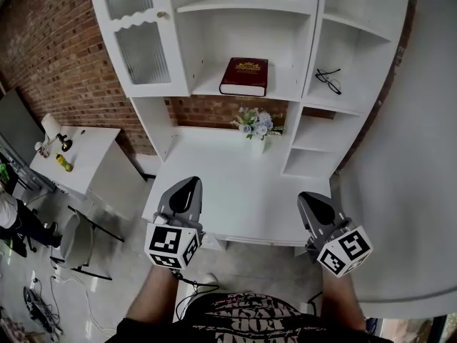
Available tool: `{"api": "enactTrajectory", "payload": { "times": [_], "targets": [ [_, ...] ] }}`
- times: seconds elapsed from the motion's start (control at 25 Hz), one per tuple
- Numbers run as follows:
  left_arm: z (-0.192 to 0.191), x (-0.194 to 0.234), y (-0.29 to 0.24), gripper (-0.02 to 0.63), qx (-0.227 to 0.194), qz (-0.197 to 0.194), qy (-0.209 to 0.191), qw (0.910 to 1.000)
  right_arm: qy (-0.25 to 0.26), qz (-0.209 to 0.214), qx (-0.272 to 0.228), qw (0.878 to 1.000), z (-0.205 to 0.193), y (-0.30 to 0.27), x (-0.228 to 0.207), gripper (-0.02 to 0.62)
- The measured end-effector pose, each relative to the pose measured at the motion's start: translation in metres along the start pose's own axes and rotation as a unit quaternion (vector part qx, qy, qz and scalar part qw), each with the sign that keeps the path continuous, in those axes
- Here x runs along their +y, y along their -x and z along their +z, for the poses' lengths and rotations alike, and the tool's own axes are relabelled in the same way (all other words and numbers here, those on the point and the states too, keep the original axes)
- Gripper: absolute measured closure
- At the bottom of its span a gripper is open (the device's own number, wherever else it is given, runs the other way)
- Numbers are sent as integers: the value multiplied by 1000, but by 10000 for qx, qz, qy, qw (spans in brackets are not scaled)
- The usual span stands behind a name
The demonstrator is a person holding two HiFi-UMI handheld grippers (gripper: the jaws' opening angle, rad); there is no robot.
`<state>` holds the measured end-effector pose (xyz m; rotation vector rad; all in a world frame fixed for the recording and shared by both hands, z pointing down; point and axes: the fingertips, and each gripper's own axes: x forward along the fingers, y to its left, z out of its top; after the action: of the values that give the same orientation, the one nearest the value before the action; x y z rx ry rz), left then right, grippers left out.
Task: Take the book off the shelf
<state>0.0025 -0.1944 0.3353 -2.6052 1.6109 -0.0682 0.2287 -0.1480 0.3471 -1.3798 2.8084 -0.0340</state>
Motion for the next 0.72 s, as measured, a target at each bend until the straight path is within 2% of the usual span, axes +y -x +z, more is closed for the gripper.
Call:
{"api": "enactTrajectory", "payload": {
  "times": [0.36,0.72],
  "targets": [
    [-11,17,-36,606,34,-228,-46,9997,-20,-189,-35,9998,-5,-31,-23,566],
    [-7,77,-99,606,-99,-489,-44,9987,55,-435,-30,9990,5,-110,-43,566]
  ]
}}
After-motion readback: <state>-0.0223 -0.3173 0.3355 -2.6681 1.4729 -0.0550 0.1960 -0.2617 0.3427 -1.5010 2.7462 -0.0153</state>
